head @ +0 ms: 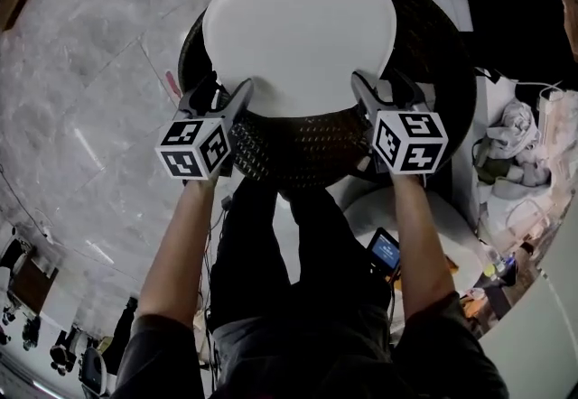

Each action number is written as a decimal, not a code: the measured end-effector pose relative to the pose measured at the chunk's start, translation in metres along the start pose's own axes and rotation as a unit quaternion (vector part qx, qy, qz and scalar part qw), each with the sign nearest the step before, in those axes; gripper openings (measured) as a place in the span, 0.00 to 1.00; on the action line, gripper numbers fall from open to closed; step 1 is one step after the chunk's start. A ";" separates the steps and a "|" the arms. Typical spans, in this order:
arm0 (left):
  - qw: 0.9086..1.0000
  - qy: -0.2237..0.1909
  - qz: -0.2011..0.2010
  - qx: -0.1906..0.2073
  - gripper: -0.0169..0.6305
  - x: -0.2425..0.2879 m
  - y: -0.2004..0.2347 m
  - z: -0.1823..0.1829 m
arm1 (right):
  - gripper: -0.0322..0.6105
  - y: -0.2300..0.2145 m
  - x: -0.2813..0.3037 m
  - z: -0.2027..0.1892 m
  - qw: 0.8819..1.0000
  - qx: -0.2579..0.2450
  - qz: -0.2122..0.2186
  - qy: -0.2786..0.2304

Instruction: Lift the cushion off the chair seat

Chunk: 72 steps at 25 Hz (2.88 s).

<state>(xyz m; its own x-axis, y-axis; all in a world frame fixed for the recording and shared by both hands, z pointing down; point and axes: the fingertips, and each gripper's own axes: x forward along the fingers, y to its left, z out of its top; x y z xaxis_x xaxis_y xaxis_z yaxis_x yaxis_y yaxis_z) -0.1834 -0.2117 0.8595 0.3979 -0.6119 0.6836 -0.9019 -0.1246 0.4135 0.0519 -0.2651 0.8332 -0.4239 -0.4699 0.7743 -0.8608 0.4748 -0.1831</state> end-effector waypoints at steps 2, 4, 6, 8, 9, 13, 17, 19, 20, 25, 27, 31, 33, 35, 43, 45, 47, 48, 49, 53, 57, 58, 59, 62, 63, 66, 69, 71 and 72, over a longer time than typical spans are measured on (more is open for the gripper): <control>1.000 0.000 -0.005 -0.004 0.50 0.006 0.000 -0.002 | 0.42 -0.003 0.005 -0.003 1.000 0.002 -0.003 0.002; 1.000 0.000 -0.011 -0.006 0.50 0.011 -0.001 -0.002 | 0.41 -0.004 0.009 -0.004 1.000 0.010 -0.004 0.001; 1.000 -0.001 -0.015 -0.005 0.50 0.015 0.000 -0.002 | 0.41 -0.004 0.012 -0.004 1.000 0.014 -0.003 -0.001; 1.000 -0.002 -0.017 -0.002 0.49 0.018 0.001 -0.001 | 0.41 -0.004 0.016 -0.003 1.000 0.009 -0.006 -0.003; 1.000 -0.001 -0.018 -0.001 0.48 0.019 0.001 -0.001 | 0.41 -0.005 0.017 -0.003 1.000 0.006 -0.008 -0.004; 1.000 0.003 -0.024 0.009 0.38 0.019 -0.004 -0.002 | 0.31 -0.009 0.017 -0.004 1.000 -0.004 -0.021 -0.004; 0.999 0.004 -0.027 0.023 0.24 0.014 -0.009 -0.002 | 0.20 -0.010 0.011 -0.005 0.999 -0.010 -0.034 -0.006; 0.999 0.004 -0.029 0.026 0.20 0.011 -0.012 -0.002 | 0.16 -0.010 0.008 -0.005 0.999 -0.013 -0.037 -0.007; 0.999 0.003 -0.030 0.027 0.18 0.009 -0.014 -0.002 | 0.15 -0.010 0.006 -0.005 0.999 -0.015 -0.038 -0.007; 0.999 -0.006 -0.033 0.036 0.15 -0.006 -0.024 0.006 | 0.11 -0.005 -0.008 0.005 0.999 -0.023 -0.045 -0.020; 0.999 -0.010 -0.033 0.042 0.15 -0.016 -0.030 0.013 | 0.11 -0.003 -0.018 0.010 0.998 -0.023 -0.046 -0.025; 0.998 -0.022 -0.033 0.055 0.15 -0.041 -0.046 0.035 | 0.11 0.003 -0.047 0.029 0.998 -0.024 -0.049 -0.042; 0.997 -0.028 -0.033 0.063 0.15 -0.058 -0.055 0.052 | 0.11 0.008 -0.066 0.044 0.997 -0.022 -0.050 -0.054; 0.996 -0.037 -0.036 0.072 0.15 -0.074 -0.067 0.071 | 0.11 0.011 -0.089 0.062 0.996 -0.022 -0.052 -0.070; 0.986 -0.097 -0.040 0.127 0.15 -0.152 -0.133 0.170 | 0.11 0.019 -0.198 0.149 0.986 -0.019 -0.067 -0.153; 0.981 -0.116 -0.044 0.146 0.15 -0.172 -0.153 0.199 | 0.11 0.019 -0.227 0.173 0.981 -0.021 -0.073 -0.177; 0.976 -0.135 -0.047 0.163 0.15 -0.193 -0.172 0.226 | 0.11 0.020 -0.257 0.197 0.977 -0.023 -0.079 -0.199; 0.974 -0.145 -0.048 0.170 0.15 -0.203 -0.182 0.239 | 0.11 0.020 -0.271 0.208 0.974 -0.024 -0.082 -0.210; 0.971 -0.154 -0.048 0.177 0.15 -0.213 -0.191 0.252 | 0.11 0.020 -0.286 0.220 0.971 -0.025 -0.085 -0.222; 0.961 -0.190 -0.054 0.195 0.15 -0.252 -0.230 0.295 | 0.11 0.022 -0.348 0.261 0.958 -0.033 -0.095 -0.269; 0.947 -0.226 -0.060 0.221 0.15 -0.292 -0.268 0.337 | 0.11 0.024 -0.405 0.299 0.943 -0.042 -0.102 -0.315; 0.943 -0.235 -0.061 0.229 0.15 -0.302 -0.276 0.347 | 0.11 0.025 -0.417 0.307 0.939 -0.044 -0.103 -0.326; 0.939 -0.243 -0.061 0.236 0.15 -0.312 -0.283 0.356 | 0.11 0.027 -0.429 0.315 0.935 -0.044 -0.104 -0.337; 0.931 -0.260 -0.062 0.250 0.15 -0.341 -0.300 0.377 | 0.11 0.035 -0.460 0.336 0.925 -0.041 -0.100 -0.364; 0.928 -0.266 -0.061 0.253 0.15 -0.349 -0.304 0.383 | 0.11 0.038 -0.469 0.342 0.922 -0.041 -0.098 -0.372; 0.921 -0.285 -0.058 0.260 0.15 -0.371 -0.315 0.403 | 0.11 0.046 -0.493 0.360 0.913 -0.044 -0.097 -0.393; 0.912 -0.306 -0.055 0.267 0.15 -0.391 -0.323 0.425 | 0.11 0.055 -0.514 0.379 0.904 -0.049 -0.099 -0.413; 0.906 -0.318 -0.054 0.273 0.15 -0.403 -0.330 0.438 | 0.11 0.059 -0.528 0.390 0.898 -0.052 -0.100 -0.424; 0.904 -0.323 -0.054 0.275 0.15 -0.408 -0.334 0.444 | 0.11 0.060 -0.534 0.395 0.896 -0.055 -0.100 -0.429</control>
<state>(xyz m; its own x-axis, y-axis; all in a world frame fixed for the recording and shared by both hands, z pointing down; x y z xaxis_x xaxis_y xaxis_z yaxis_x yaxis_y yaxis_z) -0.1191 -0.2668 0.1752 0.4683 -0.8791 0.0891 -0.8811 -0.4721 -0.0269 0.1158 -0.2796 0.1699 -0.3643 -0.9309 0.0263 -0.9312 0.3646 0.0042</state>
